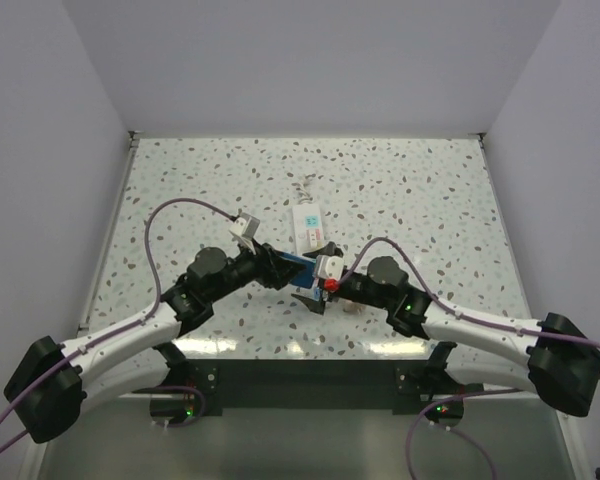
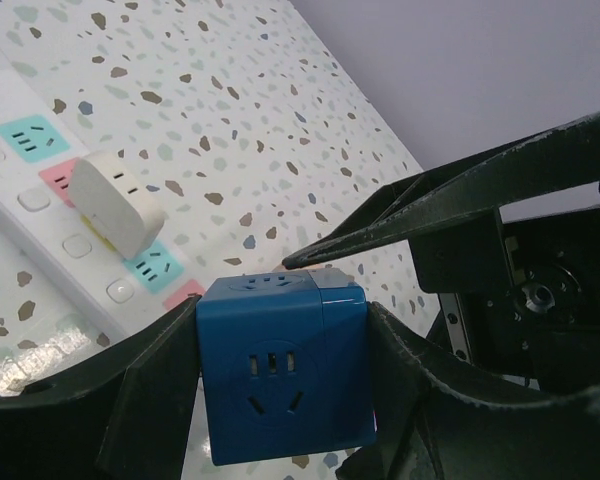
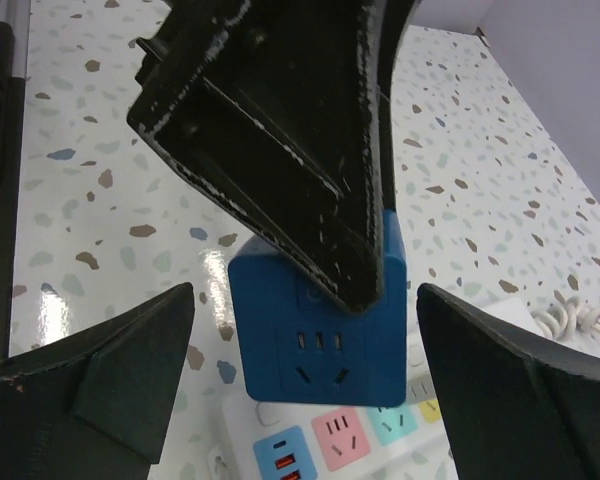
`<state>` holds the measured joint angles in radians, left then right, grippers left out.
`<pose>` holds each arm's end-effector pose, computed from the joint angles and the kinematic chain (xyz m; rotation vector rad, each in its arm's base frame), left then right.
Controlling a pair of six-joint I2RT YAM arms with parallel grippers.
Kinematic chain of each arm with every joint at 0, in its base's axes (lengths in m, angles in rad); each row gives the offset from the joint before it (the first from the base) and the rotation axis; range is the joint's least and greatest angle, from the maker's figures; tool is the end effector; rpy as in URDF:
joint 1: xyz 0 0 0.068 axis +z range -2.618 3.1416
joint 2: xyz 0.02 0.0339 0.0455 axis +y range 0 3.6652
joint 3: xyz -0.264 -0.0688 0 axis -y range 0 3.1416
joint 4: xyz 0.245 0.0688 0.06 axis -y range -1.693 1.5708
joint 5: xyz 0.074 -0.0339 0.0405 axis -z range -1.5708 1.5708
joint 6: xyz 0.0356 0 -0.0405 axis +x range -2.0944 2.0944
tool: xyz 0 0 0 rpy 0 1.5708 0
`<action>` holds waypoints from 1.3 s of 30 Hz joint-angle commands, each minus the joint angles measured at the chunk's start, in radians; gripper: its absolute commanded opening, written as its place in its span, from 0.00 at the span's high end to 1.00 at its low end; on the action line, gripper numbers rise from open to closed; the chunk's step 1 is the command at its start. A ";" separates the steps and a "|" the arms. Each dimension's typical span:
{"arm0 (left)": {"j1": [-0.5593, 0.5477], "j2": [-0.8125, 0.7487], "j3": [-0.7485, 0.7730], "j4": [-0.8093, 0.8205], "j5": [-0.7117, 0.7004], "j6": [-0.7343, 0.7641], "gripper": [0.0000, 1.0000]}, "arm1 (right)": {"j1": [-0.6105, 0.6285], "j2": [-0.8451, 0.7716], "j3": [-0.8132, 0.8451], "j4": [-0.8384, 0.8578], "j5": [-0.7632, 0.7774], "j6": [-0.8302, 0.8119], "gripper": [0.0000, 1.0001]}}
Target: Insert the plug
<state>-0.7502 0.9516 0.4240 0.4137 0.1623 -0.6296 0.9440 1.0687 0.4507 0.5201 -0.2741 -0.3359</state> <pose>0.1549 -0.1522 0.2446 0.2415 1.8087 -1.1475 0.1301 0.1961 0.2413 -1.1844 1.2354 0.6844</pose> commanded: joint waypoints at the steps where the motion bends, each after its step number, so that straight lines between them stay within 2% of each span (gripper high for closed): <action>1: 0.011 0.010 0.025 0.131 0.045 -0.048 1.00 | 0.035 0.046 0.066 0.031 0.070 -0.066 0.05; 3: 0.011 0.010 0.021 0.143 0.043 -0.054 1.00 | 0.048 0.063 0.077 0.034 0.088 -0.075 0.07; 7: 0.012 -0.010 -0.002 0.165 0.028 -0.065 1.00 | 0.050 0.086 0.094 0.006 0.108 -0.077 0.28; 8: 0.012 -0.013 -0.004 0.163 0.026 -0.065 1.00 | 0.052 0.091 0.098 -0.002 0.111 -0.080 0.30; 12: 0.014 -0.028 -0.008 0.154 0.023 -0.062 1.00 | 0.052 0.103 0.108 -0.022 0.124 -0.084 0.32; 19: 0.018 -0.051 -0.013 0.140 0.008 -0.056 1.00 | 0.050 0.139 0.114 -0.035 0.147 -0.087 0.27; 21: 0.018 -0.054 -0.014 0.139 0.008 -0.053 1.00 | 0.050 0.148 0.114 -0.035 0.154 -0.087 0.36; 24: 0.018 -0.056 -0.018 0.134 0.017 -0.048 1.00 | 0.050 0.145 0.115 -0.029 0.154 -0.086 0.58; 26: 0.018 -0.048 -0.017 0.134 0.026 -0.044 1.00 | 0.050 0.139 0.121 -0.026 0.151 -0.078 0.65; 27: 0.018 -0.044 -0.018 0.132 0.029 -0.042 1.00 | 0.050 0.140 0.126 -0.028 0.154 -0.074 0.75; 29: 0.018 -0.039 -0.019 0.126 0.031 -0.032 0.71 | 0.050 0.137 0.146 -0.044 0.180 -0.057 0.85; 30: 0.018 -0.045 -0.019 0.122 0.028 -0.024 0.59 | 0.050 0.139 0.152 -0.052 0.200 -0.051 1.00; 31: 0.018 -0.050 -0.018 0.110 0.014 -0.010 0.37 | 0.050 0.140 0.158 -0.057 0.229 -0.040 1.00; 33: 0.018 -0.083 -0.013 0.088 -0.019 0.010 0.18 | 0.049 0.142 0.169 -0.077 0.265 -0.032 1.00; 34: 0.018 -0.099 -0.007 0.074 -0.032 0.033 0.02 | 0.042 0.145 0.177 -0.083 0.271 -0.023 1.00; 39: 0.018 -0.242 0.024 -0.071 -0.153 0.125 0.00 | -0.027 0.152 0.186 -0.101 0.297 0.037 1.00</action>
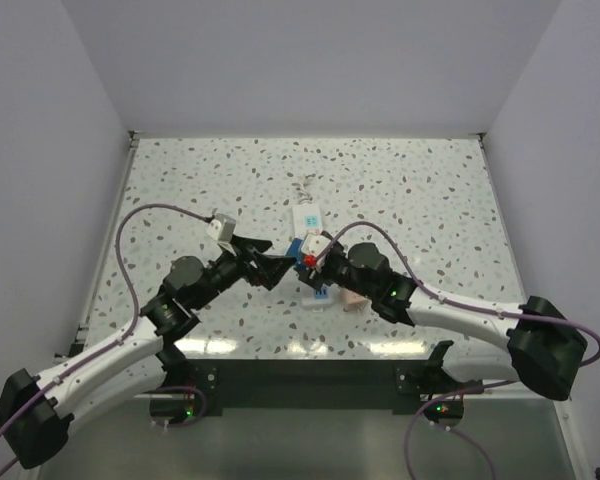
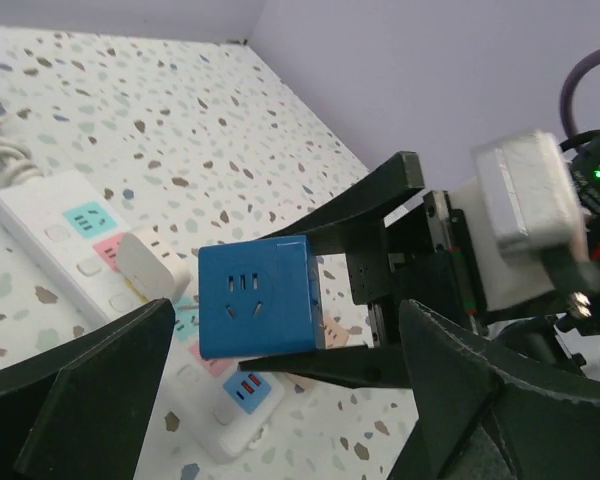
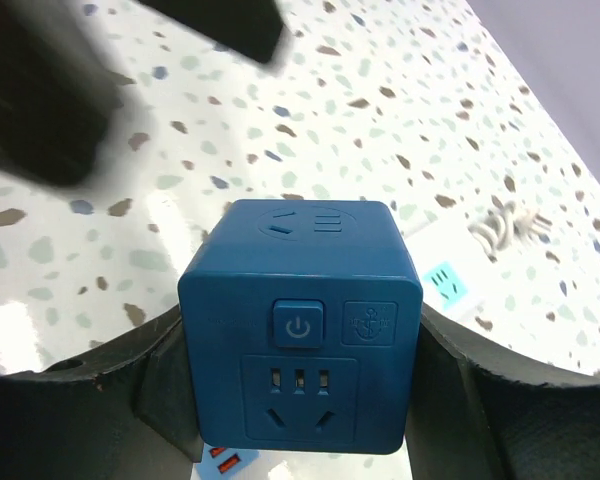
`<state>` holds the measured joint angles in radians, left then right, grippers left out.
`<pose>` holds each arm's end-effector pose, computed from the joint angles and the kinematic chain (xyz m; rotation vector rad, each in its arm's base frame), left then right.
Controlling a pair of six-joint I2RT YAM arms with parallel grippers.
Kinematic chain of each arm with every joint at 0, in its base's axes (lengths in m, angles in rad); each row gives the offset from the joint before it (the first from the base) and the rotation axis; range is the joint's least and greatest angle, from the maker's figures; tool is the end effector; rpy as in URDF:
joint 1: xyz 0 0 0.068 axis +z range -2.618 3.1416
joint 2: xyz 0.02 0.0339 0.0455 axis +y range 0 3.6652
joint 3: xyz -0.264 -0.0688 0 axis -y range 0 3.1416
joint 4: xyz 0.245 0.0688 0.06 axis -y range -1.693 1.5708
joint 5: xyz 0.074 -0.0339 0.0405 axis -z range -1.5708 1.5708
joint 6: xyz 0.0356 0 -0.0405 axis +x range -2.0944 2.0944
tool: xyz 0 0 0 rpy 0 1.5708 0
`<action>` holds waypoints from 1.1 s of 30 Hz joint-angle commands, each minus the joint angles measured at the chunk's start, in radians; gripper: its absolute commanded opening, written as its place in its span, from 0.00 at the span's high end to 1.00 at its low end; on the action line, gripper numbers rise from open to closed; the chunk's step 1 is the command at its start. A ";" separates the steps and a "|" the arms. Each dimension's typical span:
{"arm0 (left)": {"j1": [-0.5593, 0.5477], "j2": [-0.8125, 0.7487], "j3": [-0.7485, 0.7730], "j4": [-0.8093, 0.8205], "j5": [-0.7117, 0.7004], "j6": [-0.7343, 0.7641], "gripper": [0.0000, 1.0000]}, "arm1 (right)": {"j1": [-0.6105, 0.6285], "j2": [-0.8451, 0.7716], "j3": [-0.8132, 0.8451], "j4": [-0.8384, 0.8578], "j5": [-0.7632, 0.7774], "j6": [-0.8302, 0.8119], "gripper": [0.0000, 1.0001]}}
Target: Insert the plug
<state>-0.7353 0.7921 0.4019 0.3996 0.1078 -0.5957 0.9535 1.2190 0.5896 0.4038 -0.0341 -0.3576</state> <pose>0.1408 -0.1326 0.2647 0.2077 1.6639 -1.1147 0.1548 0.2202 0.2411 -1.1287 1.4272 0.4551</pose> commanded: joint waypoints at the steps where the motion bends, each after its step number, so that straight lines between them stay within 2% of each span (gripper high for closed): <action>1: 0.004 -0.103 0.049 -0.079 -0.105 0.115 0.00 | -0.071 0.001 0.049 0.015 0.059 0.083 1.00; 4: 0.004 -0.149 0.035 -0.174 -0.230 0.139 0.00 | -0.143 -0.010 0.050 0.010 0.083 0.136 1.00; 7: -0.009 -0.105 0.006 -0.180 -0.321 0.125 0.00 | -0.191 -0.041 0.059 -0.009 0.151 0.178 1.00; 9: -0.045 0.002 0.011 -0.163 -0.400 0.117 0.00 | -0.209 -0.058 0.075 -0.040 0.210 0.203 1.00; 12: -0.192 0.182 0.089 -0.162 -0.586 0.123 0.00 | -0.234 -0.078 0.091 -0.079 0.279 0.245 1.00; 13: -0.228 0.220 0.109 -0.159 -0.592 0.122 0.00 | -0.239 -0.085 0.090 -0.085 0.289 0.256 1.00; 17: -0.257 0.395 0.159 -0.096 -0.579 0.109 0.00 | -0.268 -0.145 0.067 -0.118 0.338 0.296 1.00; 21: -0.292 0.498 0.205 -0.074 -0.626 0.088 0.00 | -0.275 -0.203 0.035 -0.132 0.338 0.301 1.00; 28: -0.302 0.642 0.325 -0.027 -0.694 0.134 0.00 | -0.277 -0.214 0.032 -0.143 0.316 0.310 1.00; 33: -0.300 0.771 0.448 -0.065 -0.757 0.177 0.00 | -0.275 -0.227 0.026 -0.148 0.303 0.309 1.00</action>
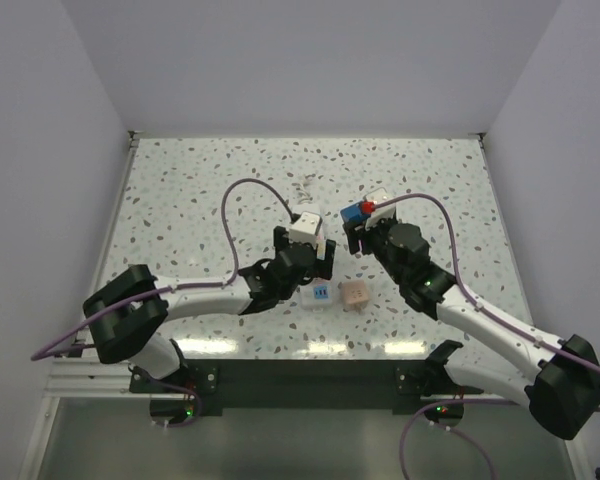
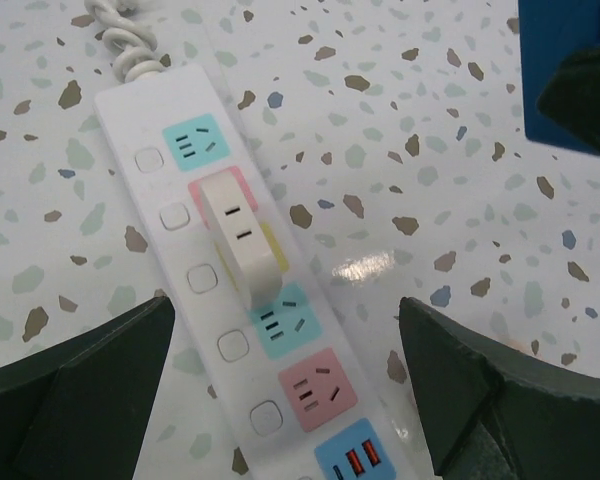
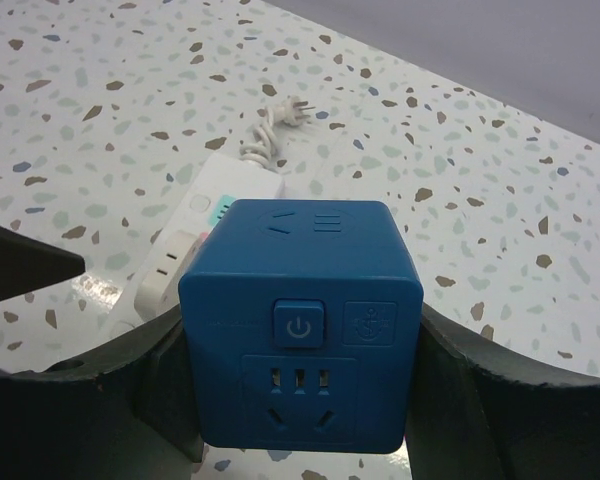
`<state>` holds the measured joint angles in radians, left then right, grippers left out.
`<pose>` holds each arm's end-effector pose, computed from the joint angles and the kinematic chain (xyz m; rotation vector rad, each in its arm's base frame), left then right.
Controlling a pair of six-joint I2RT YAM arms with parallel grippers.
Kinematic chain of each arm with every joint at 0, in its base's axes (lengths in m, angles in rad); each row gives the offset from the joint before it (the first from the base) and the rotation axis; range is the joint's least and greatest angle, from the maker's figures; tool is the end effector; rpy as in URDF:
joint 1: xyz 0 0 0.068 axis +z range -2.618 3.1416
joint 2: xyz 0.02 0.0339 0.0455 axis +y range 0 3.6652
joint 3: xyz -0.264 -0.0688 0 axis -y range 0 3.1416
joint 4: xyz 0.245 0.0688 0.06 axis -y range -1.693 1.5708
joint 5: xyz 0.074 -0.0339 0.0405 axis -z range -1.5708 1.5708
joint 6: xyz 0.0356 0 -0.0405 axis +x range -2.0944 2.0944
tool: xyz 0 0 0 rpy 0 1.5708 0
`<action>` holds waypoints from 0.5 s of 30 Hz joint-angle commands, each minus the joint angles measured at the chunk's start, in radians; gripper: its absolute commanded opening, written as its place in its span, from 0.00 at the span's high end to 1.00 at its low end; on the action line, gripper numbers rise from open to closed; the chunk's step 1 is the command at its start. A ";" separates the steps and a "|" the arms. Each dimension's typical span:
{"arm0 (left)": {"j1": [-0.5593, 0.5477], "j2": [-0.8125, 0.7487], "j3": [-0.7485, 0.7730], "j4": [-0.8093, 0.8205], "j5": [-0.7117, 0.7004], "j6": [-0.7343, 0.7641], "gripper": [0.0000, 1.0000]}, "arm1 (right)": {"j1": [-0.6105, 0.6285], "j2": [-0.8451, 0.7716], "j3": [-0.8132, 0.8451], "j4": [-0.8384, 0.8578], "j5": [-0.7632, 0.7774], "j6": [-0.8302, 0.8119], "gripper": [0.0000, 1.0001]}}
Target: Insert the plug
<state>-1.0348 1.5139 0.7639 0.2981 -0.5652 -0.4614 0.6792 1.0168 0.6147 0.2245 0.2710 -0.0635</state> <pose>0.1792 -0.2643 0.2085 0.2102 1.9600 -0.4133 0.1901 0.1412 0.2782 -0.4453 1.6889 0.2144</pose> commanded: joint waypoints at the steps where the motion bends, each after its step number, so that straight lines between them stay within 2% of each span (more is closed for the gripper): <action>1: -0.001 0.086 0.104 0.029 -0.093 0.046 0.00 | -0.003 -0.027 -0.001 0.032 -0.006 0.014 1.00; 6: 0.019 0.166 0.185 -0.031 -0.140 0.056 0.00 | -0.003 -0.050 -0.010 0.030 -0.009 0.014 1.00; 15: 0.085 0.233 0.201 0.012 -0.076 0.079 0.09 | -0.003 -0.067 -0.023 0.035 -0.004 0.014 1.00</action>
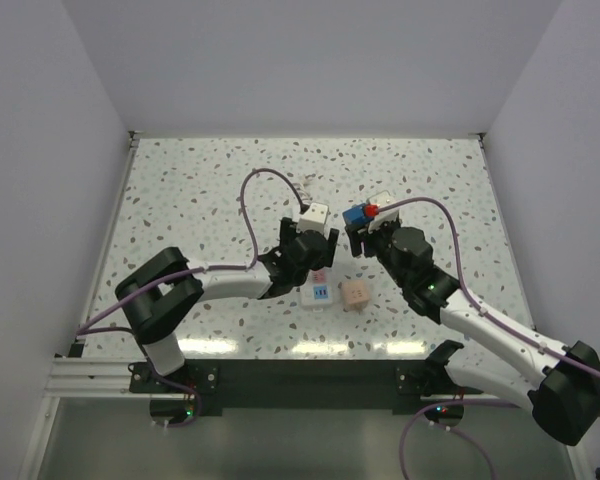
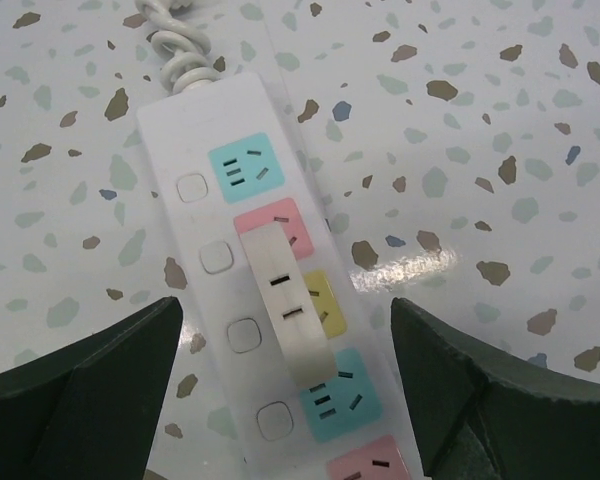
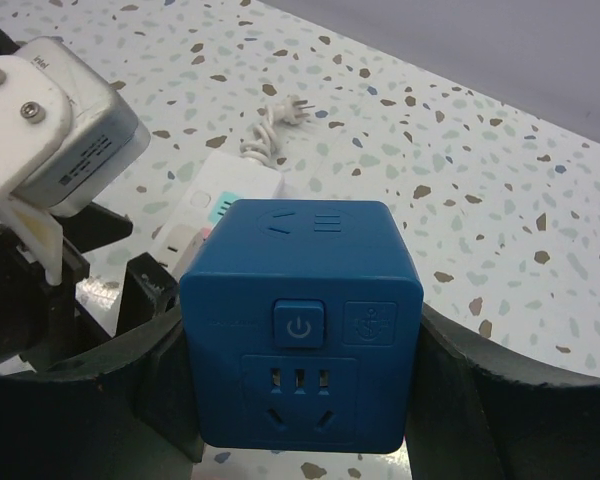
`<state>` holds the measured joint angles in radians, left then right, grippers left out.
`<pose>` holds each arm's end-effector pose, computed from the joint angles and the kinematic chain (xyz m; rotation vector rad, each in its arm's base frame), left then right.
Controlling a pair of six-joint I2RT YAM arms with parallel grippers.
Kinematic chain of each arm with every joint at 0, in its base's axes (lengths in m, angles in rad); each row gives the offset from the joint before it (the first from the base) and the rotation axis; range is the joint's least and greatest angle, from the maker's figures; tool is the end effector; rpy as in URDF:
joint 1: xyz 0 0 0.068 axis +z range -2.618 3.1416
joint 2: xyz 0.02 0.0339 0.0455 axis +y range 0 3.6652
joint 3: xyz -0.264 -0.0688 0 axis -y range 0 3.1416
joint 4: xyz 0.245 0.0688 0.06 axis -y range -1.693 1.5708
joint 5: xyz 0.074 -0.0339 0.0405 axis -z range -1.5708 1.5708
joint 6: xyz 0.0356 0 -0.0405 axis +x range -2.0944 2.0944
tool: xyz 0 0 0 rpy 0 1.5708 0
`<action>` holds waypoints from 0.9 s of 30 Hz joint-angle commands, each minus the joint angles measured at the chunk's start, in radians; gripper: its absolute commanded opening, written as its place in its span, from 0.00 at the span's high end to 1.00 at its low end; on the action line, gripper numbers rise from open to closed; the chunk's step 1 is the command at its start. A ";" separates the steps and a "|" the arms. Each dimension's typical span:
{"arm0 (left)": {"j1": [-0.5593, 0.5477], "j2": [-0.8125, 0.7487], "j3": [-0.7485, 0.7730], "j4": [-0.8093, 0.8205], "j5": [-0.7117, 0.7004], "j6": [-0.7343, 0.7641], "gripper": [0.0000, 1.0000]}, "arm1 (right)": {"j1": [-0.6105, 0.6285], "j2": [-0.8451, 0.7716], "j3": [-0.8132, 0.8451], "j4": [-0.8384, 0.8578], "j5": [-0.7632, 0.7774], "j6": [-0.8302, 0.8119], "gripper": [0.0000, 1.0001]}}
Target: Insert the plug
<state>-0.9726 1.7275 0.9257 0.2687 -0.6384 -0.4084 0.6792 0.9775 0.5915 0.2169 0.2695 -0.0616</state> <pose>0.2220 -0.2881 0.1878 0.1906 1.9884 -0.2138 0.1839 0.1363 0.2775 -0.4411 1.6819 0.2199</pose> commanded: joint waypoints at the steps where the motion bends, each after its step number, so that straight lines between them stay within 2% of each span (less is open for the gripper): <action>1: 0.029 0.030 0.036 0.049 0.005 0.029 0.13 | -0.003 -0.030 -0.002 0.042 -0.003 0.013 1.00; 6: 0.063 0.056 0.027 0.099 0.068 0.062 0.28 | -0.004 -0.034 -0.005 0.042 -0.001 0.016 1.00; 15: 0.069 0.041 -0.013 0.138 0.097 0.164 0.65 | -0.003 0.009 0.011 0.038 -0.012 0.008 1.00; 18: 0.075 0.027 -0.047 0.145 0.131 0.207 0.73 | -0.004 0.023 0.019 0.038 -0.019 0.006 1.00; 19: 0.075 0.017 -0.057 0.148 0.143 0.220 0.80 | -0.003 0.029 0.021 0.038 -0.021 0.006 1.00; 21: 0.084 0.009 -0.082 0.144 0.180 0.255 0.85 | -0.004 0.044 0.027 0.038 -0.021 0.005 1.00; 24: 0.091 -0.002 -0.102 0.127 0.218 0.316 1.00 | -0.003 0.067 0.039 0.030 -0.036 0.003 1.00; 27: 0.091 -0.012 -0.126 0.112 0.233 0.376 1.00 | -0.003 0.092 0.057 0.022 -0.067 -0.003 1.00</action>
<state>-0.8845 1.7412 0.8387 0.4122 -0.4652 -0.1352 0.6792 1.0550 0.5873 0.2092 0.2382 -0.0605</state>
